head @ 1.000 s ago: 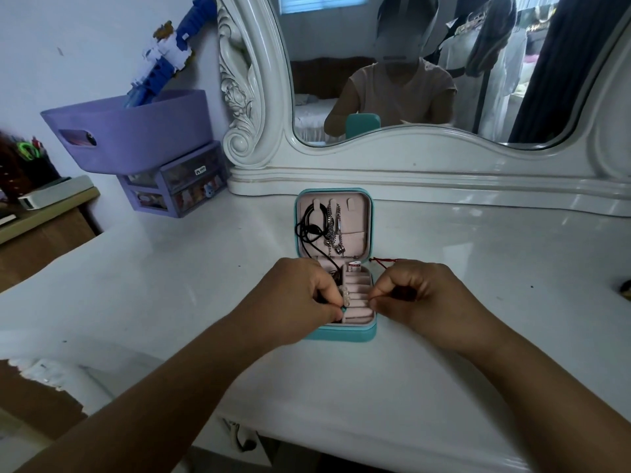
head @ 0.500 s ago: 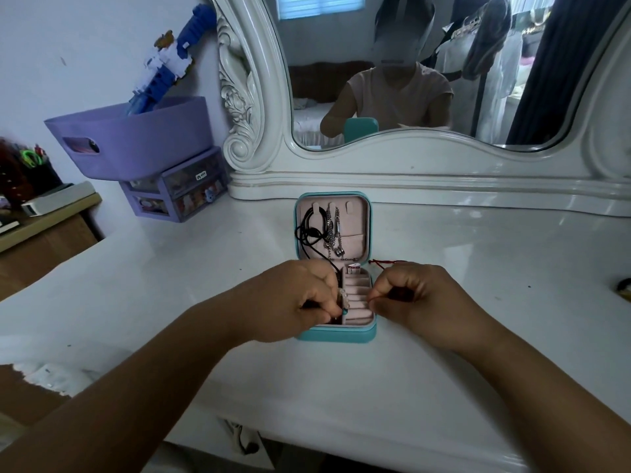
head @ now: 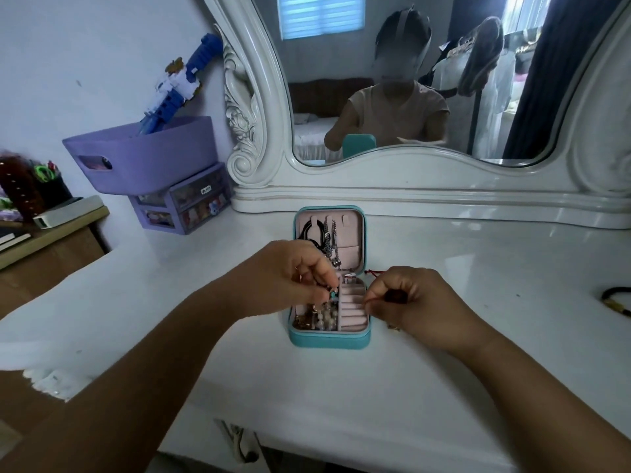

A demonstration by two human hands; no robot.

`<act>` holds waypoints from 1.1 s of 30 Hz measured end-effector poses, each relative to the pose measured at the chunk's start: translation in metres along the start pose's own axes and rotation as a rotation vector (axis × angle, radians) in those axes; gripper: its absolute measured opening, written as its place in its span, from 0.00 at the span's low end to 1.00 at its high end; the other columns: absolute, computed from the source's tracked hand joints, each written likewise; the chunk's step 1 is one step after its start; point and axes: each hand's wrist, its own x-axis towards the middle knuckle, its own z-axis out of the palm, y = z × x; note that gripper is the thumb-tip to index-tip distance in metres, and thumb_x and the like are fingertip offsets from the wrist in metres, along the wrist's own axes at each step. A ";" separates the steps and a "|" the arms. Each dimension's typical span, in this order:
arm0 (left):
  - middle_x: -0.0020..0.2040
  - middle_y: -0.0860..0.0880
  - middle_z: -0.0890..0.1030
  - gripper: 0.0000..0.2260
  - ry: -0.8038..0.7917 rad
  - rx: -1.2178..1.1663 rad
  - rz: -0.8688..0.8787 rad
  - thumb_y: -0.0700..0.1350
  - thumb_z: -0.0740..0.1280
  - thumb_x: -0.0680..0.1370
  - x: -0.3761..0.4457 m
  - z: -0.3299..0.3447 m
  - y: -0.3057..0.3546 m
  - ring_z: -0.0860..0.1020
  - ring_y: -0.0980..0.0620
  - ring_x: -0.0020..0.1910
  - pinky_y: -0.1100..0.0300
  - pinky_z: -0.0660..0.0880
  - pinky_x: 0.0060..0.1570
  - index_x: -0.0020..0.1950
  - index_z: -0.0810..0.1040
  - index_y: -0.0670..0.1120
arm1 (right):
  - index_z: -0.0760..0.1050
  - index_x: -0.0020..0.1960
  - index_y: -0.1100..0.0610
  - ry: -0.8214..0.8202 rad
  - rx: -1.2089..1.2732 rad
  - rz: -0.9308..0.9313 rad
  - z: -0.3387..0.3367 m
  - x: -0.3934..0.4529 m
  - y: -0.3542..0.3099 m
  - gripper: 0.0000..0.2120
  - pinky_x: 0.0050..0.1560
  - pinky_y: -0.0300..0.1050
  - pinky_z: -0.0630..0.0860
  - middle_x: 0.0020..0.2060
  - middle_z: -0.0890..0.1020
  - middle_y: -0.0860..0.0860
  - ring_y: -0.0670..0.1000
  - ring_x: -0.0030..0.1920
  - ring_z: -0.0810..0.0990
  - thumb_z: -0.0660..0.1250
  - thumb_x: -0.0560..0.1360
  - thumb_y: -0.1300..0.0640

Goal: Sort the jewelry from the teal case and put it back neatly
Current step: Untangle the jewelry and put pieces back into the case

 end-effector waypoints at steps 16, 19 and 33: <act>0.39 0.58 0.73 0.04 0.171 0.139 0.331 0.46 0.66 0.74 0.061 0.123 0.073 0.75 0.56 0.36 0.60 0.74 0.38 0.45 0.79 0.54 | 0.79 0.34 0.57 0.202 -0.125 0.156 -0.090 -0.060 0.024 0.07 0.28 0.29 0.65 0.24 0.75 0.45 0.40 0.25 0.70 0.71 0.70 0.58; 0.40 0.59 0.73 0.04 0.114 0.140 0.339 0.46 0.65 0.75 0.075 0.151 0.085 0.75 0.57 0.36 0.63 0.72 0.39 0.46 0.79 0.53 | 0.79 0.33 0.53 0.277 -0.171 0.250 -0.119 -0.083 0.046 0.07 0.29 0.28 0.68 0.26 0.79 0.44 0.38 0.27 0.74 0.71 0.70 0.60; 0.37 0.57 0.77 0.03 0.179 0.139 0.312 0.46 0.67 0.73 0.083 0.167 0.062 0.76 0.57 0.35 0.63 0.74 0.35 0.42 0.79 0.54 | 0.79 0.43 0.57 0.409 -0.719 0.616 -0.192 -0.100 0.115 0.06 0.34 0.38 0.69 0.44 0.76 0.51 0.47 0.40 0.74 0.67 0.70 0.55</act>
